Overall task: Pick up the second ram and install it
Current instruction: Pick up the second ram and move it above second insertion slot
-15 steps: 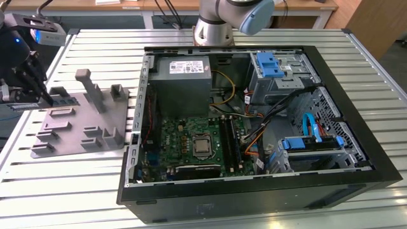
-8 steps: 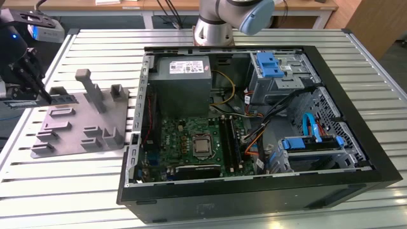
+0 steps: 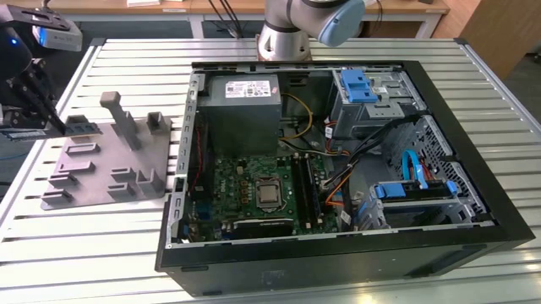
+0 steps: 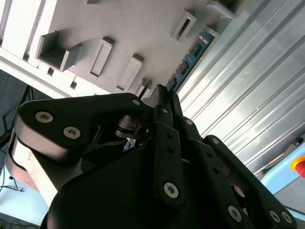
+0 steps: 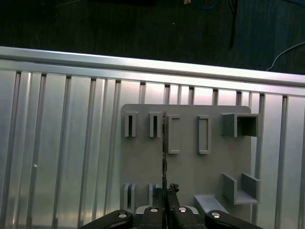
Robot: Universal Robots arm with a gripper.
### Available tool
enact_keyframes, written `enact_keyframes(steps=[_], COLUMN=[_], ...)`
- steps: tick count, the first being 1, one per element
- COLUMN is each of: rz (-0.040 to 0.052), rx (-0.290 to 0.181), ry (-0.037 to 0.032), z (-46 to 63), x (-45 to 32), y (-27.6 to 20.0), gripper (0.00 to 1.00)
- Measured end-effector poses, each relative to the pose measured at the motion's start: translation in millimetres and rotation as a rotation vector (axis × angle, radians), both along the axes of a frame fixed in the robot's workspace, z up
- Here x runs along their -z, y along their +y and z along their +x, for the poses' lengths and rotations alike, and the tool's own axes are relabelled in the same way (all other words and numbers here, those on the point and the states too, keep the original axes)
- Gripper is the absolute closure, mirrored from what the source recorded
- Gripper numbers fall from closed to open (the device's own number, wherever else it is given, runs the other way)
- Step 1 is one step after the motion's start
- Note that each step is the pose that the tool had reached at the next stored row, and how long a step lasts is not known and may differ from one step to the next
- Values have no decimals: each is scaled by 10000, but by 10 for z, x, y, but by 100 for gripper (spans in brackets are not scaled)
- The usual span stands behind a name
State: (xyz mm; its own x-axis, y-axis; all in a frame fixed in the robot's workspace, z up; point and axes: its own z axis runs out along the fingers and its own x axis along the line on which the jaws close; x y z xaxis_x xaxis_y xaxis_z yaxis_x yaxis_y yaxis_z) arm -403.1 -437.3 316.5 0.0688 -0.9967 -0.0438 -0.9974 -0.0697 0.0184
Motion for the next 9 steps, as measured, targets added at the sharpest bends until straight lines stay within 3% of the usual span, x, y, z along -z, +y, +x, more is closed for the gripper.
enact_keyframes(steps=[9], rz=[8], rx=[0], ry=[0], z=[0], x=[-105], y=[0], gripper=[86])
